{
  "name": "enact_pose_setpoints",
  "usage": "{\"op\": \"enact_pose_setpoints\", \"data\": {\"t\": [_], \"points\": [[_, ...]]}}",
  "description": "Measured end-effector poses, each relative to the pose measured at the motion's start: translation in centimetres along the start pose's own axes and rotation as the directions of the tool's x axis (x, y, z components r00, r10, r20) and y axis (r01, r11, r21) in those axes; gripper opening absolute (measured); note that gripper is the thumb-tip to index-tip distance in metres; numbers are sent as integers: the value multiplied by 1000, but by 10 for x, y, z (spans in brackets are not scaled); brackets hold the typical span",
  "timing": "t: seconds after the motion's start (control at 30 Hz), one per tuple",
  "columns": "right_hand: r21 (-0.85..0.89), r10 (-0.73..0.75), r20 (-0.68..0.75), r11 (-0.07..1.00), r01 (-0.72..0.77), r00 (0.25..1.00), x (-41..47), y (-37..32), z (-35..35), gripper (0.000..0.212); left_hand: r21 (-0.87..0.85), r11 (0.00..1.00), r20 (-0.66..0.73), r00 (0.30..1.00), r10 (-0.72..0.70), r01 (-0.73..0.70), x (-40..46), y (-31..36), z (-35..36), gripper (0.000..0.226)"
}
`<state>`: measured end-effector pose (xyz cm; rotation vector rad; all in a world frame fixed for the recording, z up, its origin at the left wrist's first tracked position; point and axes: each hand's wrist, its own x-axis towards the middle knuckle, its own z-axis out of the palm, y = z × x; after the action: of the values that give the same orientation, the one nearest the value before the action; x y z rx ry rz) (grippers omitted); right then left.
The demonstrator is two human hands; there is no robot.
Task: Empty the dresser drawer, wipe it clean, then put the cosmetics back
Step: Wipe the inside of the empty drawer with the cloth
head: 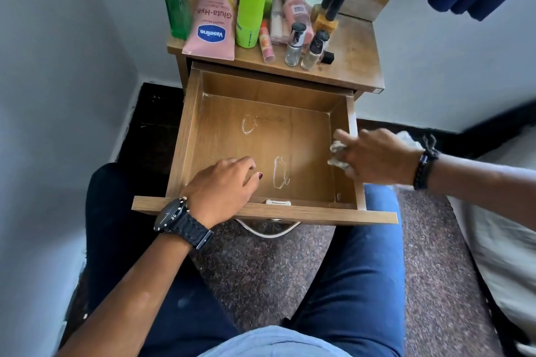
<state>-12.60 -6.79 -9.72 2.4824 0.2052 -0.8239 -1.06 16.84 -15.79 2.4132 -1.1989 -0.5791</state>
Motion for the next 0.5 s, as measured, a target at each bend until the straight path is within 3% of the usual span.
{"op": "enact_pose_setpoints", "data": {"t": [0.1, 0.23, 0.3, 0.4, 0.5], "points": [[115, -169, 22, 980, 165, 985, -4, 1, -3, 34, 9, 1000, -6, 1000, -1, 1, 0, 1, -1, 35], [194, -224, 64, 959, 208, 972, 11, 15, -5, 36, 24, 1000, -8, 1000, 0, 0, -1, 1, -1, 34], [47, -145, 36, 989, 143, 989, 26, 29, -5, 32, 26, 1000, -2, 1000, -1, 1, -1, 1, -1, 34], [-97, 81, -67, 991, -87, 994, 51, 50, -17, 21, 21, 1000, 8, 1000, 5, -5, -1, 0, -1, 33], [-248, 71, -62, 965, -85, 996, 63, 49, -22, 23, 8, 1000, 5, 1000, 8, -8, -1, 0, -1, 34]]}}
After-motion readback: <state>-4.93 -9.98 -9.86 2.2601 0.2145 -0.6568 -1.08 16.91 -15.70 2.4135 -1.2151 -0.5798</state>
